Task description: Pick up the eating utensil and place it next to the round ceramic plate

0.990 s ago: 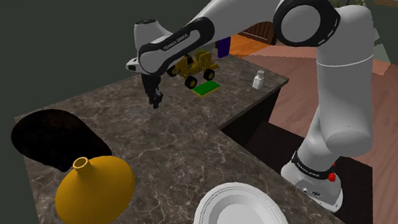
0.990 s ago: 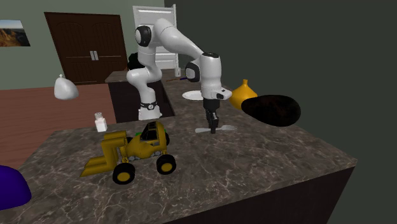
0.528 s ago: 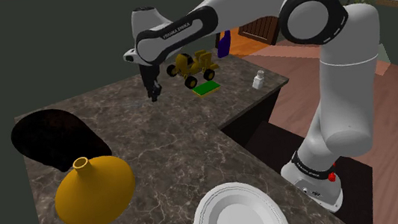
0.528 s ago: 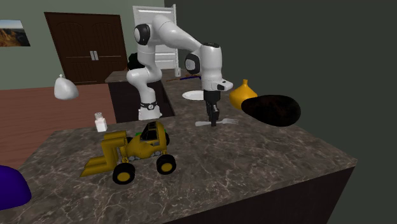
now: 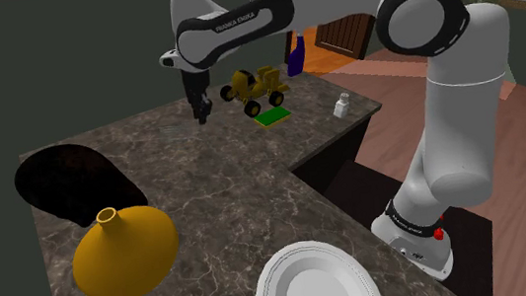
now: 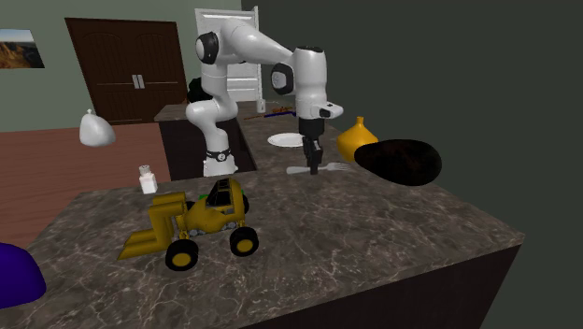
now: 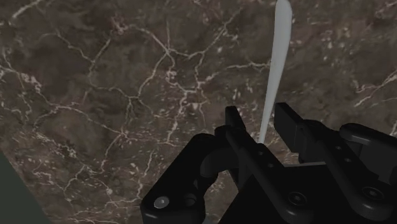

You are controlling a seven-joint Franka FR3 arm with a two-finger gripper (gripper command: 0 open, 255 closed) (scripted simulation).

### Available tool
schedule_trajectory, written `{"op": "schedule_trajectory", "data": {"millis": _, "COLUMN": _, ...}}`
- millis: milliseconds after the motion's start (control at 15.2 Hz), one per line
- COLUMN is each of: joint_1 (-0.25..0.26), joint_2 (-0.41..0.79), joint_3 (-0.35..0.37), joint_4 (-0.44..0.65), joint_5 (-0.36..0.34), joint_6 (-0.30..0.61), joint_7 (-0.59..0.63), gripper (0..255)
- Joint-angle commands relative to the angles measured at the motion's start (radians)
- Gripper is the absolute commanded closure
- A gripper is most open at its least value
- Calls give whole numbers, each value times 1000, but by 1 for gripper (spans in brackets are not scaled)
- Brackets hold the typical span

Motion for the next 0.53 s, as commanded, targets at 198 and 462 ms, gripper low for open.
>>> {"op": "schedule_trajectory", "data": {"millis": 198, "joint_1": 18, "joint_2": -120, "joint_3": 9, "joint_4": -148, "joint_5": -2, "joint_6": 29, "joint_7": 27, "gripper": 255}}
{"op": "schedule_trajectory", "data": {"millis": 462, "joint_1": 42, "joint_2": -259, "joint_3": 26, "joint_4": -336, "joint_5": -2, "joint_6": 78, "joint_7": 67, "gripper": 255}}
